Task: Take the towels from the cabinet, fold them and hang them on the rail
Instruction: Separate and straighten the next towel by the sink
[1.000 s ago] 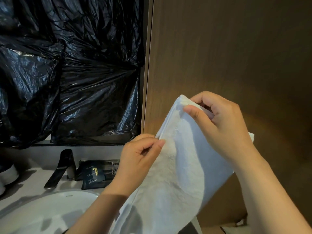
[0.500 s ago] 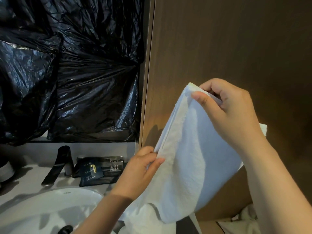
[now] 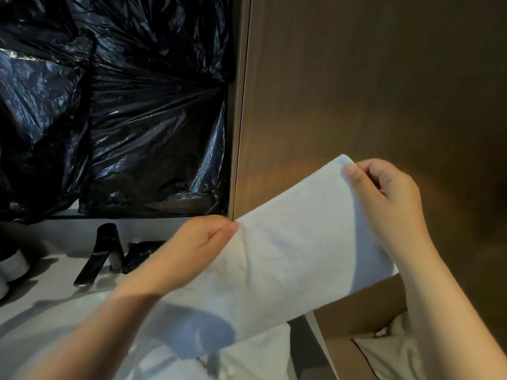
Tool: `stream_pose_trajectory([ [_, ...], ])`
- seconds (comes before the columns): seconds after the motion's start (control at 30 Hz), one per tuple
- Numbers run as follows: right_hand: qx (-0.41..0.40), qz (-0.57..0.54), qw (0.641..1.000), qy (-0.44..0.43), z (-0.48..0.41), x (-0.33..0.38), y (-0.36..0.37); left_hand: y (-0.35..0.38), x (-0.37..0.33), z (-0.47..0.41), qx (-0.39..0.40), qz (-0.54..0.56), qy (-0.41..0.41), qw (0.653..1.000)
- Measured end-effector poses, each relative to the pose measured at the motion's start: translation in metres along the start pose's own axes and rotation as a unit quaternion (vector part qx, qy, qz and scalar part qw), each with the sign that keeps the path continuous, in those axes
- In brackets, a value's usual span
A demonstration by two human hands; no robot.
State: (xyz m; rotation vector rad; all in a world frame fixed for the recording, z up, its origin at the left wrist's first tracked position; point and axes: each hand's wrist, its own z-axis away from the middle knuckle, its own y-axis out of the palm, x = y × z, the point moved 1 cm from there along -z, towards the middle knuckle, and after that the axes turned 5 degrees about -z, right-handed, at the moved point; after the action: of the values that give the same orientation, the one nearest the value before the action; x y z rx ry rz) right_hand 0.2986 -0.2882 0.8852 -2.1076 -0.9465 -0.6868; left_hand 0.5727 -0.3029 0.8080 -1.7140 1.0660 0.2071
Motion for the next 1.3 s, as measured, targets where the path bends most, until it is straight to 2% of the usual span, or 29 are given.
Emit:
stream_pose_trajectory([
  [0.13, 0.016, -0.006, 0.991, 0.131, 0.045, -0.066, 0.008, 0.023, 0.023, -0.013, 0.2, -0.071, -0.065, 0.975],
  [0.23, 0.032, -0.009, 0.973, 0.229, 0.085, -0.115, 0.021, 0.074, 0.043, -0.005, 0.252, -0.097, -0.077, 0.96],
  [0.33, 0.03, 0.006, 0.964, 0.265, 0.107, -0.146, 0.029, 0.124, 0.057, 0.005, 0.252, -0.124, -0.091, 0.955],
  [0.47, 0.009, 0.024, 0.962, 0.273, 0.118, -0.174, 0.026, 0.156, 0.068, 0.001, 0.224, -0.117, -0.132, 0.959],
  [0.63, -0.009, 0.064, 0.956, 0.287, 0.127, -0.204, 0.03, 0.173, 0.073, -0.004, 0.214, -0.114, -0.123, 0.962],
  [0.77, -0.012, 0.091, 0.944, 0.315, 0.139, -0.233, 0.038, 0.187, 0.081, -0.002, 0.204, -0.125, -0.085, 0.967],
  [1.03, -0.002, 0.158, 0.921, 0.356, 0.169, -0.279, 0.057, 0.185, 0.116, 0.006, 0.214, -0.178, -0.078, 0.957],
  [1.23, 0.028, 0.185, 0.907, 0.379, 0.179, -0.295, 0.07, 0.163, 0.139, 0.018, 0.226, -0.143, -0.053, 0.962],
  [1.3, 0.033, 0.176, 0.906, 0.383, 0.18, -0.296, 0.073, 0.157, 0.143, 0.019, 0.208, -0.139, -0.021, 0.968],
])
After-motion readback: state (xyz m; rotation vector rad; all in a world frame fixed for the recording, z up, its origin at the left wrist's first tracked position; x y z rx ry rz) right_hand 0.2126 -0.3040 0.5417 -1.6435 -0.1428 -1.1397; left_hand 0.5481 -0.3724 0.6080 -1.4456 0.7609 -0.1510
